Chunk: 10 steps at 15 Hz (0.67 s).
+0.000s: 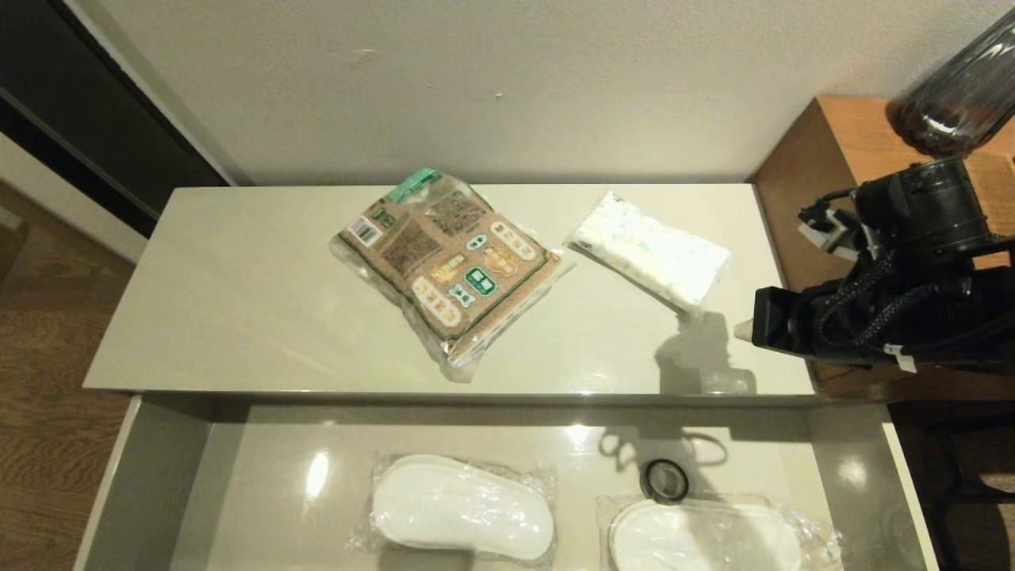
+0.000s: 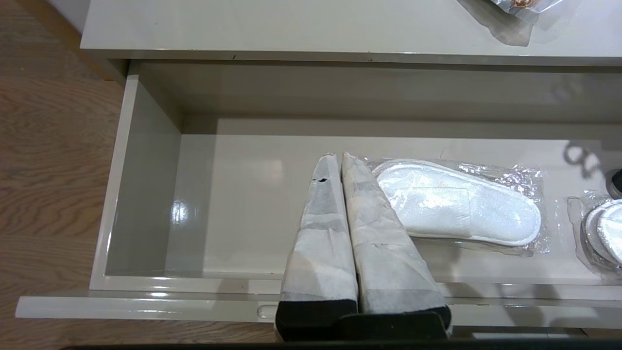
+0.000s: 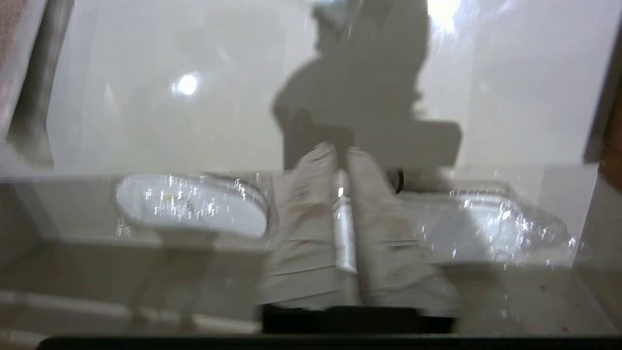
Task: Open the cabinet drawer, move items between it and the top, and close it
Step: Pick up the tissue on the table
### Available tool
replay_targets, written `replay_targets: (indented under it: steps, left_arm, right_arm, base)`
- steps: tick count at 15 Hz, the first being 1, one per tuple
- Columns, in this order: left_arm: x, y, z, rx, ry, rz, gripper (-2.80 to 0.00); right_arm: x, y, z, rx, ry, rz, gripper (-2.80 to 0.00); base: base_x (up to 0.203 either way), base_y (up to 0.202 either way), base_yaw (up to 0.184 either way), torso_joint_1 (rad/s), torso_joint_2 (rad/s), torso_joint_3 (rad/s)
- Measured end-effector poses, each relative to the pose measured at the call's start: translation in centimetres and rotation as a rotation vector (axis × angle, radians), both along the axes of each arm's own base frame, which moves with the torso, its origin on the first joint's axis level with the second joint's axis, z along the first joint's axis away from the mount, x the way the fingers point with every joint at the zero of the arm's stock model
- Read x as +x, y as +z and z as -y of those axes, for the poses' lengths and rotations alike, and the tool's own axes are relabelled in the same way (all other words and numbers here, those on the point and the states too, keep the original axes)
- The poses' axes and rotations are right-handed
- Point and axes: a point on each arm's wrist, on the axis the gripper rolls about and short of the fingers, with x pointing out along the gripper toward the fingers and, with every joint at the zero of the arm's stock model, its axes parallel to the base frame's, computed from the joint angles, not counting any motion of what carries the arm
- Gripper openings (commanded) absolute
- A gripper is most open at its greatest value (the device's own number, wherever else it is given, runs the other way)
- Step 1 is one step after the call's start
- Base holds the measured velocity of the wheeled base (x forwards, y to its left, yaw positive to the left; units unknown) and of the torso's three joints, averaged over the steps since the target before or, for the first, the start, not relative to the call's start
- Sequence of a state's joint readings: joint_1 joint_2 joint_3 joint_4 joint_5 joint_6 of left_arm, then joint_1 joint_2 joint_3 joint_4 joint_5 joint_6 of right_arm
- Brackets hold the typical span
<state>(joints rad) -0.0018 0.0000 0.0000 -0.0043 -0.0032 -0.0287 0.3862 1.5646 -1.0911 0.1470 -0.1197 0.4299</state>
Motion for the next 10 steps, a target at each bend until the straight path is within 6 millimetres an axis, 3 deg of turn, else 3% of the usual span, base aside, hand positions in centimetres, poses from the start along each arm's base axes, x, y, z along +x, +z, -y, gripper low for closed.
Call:
replay_targets:
  steps: [4,10]
  left_arm:
    - [0.0,0.0,0.0,0.0,0.001,0.0,-2.8]
    - [0.0,0.0,0.0,0.0,0.001,0.0,-2.8]
  right_arm:
    - [2.1,0.1,-0.8,-0.111,-0.058,0.163,0.0]
    - [5.3,0.0,-3.9,-0.381,-0.065,0.441,0.0]
  base:
    - [0.0,0.0,0.0,0.0,0.0,0.0]
    - [0.0,0.0,0.0,0.0,0.0,0.0]
